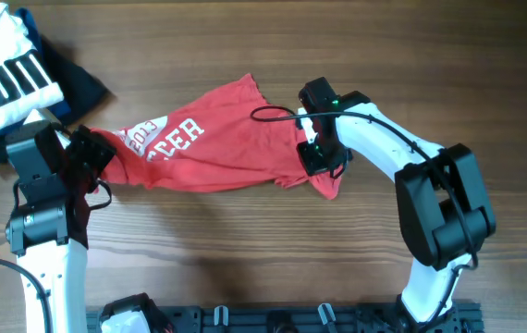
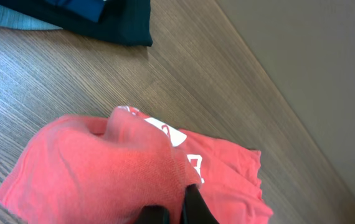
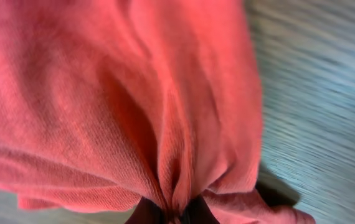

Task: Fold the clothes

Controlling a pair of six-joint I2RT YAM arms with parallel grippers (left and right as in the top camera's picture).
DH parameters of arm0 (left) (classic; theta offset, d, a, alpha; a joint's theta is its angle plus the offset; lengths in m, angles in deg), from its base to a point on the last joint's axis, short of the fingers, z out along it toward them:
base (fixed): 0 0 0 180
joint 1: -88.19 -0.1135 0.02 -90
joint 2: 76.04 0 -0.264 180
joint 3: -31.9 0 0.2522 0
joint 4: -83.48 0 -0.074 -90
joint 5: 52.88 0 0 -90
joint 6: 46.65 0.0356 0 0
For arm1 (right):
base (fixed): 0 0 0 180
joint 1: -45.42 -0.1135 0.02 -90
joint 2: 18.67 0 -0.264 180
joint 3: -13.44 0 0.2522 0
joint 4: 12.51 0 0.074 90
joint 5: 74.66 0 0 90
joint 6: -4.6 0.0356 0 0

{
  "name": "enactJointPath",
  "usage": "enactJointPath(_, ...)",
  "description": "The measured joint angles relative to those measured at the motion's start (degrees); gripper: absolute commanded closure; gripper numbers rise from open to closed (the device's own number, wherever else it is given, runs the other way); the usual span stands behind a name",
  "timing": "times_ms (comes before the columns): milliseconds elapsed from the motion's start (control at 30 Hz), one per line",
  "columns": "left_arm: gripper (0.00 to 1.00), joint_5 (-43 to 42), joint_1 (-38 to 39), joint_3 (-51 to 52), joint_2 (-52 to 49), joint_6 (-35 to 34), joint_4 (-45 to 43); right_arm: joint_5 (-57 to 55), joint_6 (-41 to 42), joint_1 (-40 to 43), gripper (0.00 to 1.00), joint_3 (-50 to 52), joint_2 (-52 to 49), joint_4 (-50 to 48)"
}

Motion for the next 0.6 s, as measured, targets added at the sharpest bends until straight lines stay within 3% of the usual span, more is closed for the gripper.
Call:
enactJointPath(200, 0.96, 0.00, 0.00, 0.00, 0.00, 0.00, 0.02, -5.27, 2.58, 0.17, 0.96, 0.00, 6.34, 2.45)
enactJointPath(467, 0.96, -0.02, 0.00, 0.00, 0.00, 0.00, 0.02, -12.63, 0.68, 0.85, 0.96, -2.27, 26.43, 5.25)
enactJointPath(600, 0.96, -0.02, 0.00, 0.00, 0.00, 0.00, 0.02, -15.17, -0.98, 2.64, 0.96, -2.43, 31.89, 7.19)
